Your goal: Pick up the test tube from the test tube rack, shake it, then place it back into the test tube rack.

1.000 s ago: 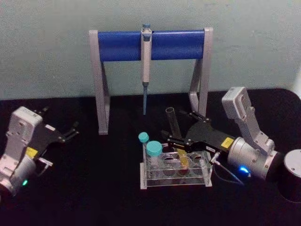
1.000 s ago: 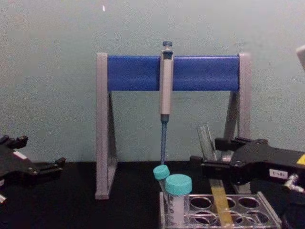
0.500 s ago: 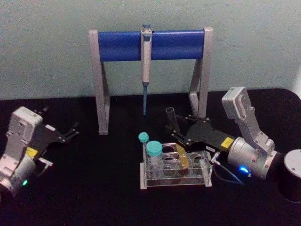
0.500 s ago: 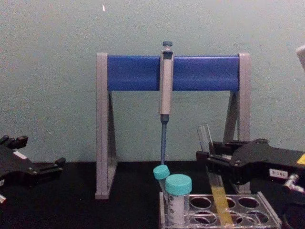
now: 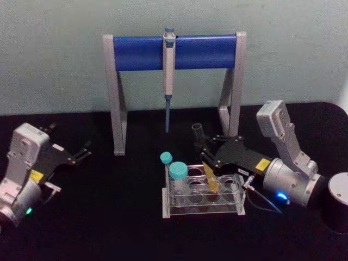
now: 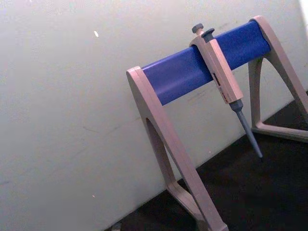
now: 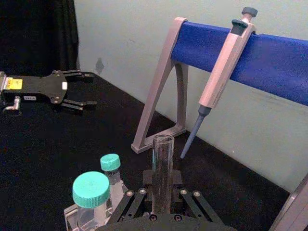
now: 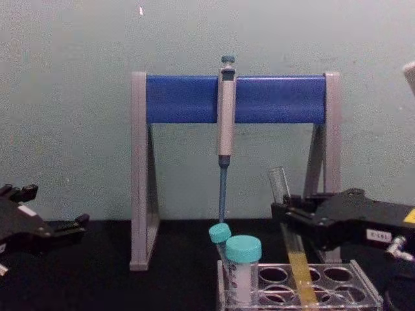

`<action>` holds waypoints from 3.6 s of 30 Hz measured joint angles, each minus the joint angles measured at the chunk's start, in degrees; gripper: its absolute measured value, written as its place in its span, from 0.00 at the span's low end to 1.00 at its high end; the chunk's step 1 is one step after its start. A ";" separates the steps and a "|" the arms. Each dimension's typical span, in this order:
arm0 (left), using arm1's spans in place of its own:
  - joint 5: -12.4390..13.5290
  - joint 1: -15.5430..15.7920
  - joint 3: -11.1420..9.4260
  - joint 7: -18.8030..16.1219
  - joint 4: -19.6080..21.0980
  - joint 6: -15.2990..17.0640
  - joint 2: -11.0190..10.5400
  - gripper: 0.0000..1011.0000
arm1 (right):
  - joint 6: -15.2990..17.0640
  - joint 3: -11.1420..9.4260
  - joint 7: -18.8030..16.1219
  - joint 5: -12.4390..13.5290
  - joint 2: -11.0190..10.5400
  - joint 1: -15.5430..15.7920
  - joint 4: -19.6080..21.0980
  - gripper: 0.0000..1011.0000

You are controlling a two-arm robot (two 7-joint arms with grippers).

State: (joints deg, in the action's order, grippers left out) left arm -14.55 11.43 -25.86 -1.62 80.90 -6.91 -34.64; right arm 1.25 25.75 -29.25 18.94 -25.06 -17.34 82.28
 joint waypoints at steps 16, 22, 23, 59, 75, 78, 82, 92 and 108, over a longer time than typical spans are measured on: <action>0.00 0.00 0.00 0.00 0.00 0.00 0.00 0.99 | -0.19 -0.17 -0.06 0.14 -0.01 0.09 -0.01 0.22; 0.00 0.00 0.00 0.00 0.00 0.00 0.00 0.99 | -1.35 -1.24 -0.89 2.17 -0.05 0.71 0.15 0.22; 0.00 0.00 0.00 0.00 0.00 0.00 0.00 0.99 | -1.48 -1.37 -0.98 2.46 -0.07 0.81 0.23 0.22; 0.00 0.00 0.00 0.00 0.00 0.00 0.00 0.99 | -9.55 -7.38 4.18 4.22 1.48 4.75 5.03 0.22; 0.00 0.00 0.00 0.00 0.00 0.00 0.00 0.99 | -9.79 -5.25 -4.21 7.88 1.25 2.85 3.35 0.22; 0.00 0.00 0.00 0.00 0.00 0.00 0.00 0.99 | -8.90 -4.96 -6.43 9.98 0.12 2.80 3.88 0.22; 0.00 0.00 0.00 0.00 0.00 0.00 0.00 0.99 | -7.04 -4.90 -8.90 12.81 -2.19 3.27 5.56 0.22; 0.00 0.00 0.00 0.00 0.00 0.00 0.00 0.99 | -2.53 -5.94 -7.26 13.90 -8.92 5.60 11.16 0.22; 0.00 0.00 0.00 0.00 0.00 0.00 0.00 0.99 | -5.27 -6.81 10.05 -1.86 -6.35 7.21 13.03 0.22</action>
State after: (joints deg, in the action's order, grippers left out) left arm -14.55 11.43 -25.86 -1.62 80.90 -6.91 -34.65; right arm -4.02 18.93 -19.20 17.07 -31.41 -10.14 95.31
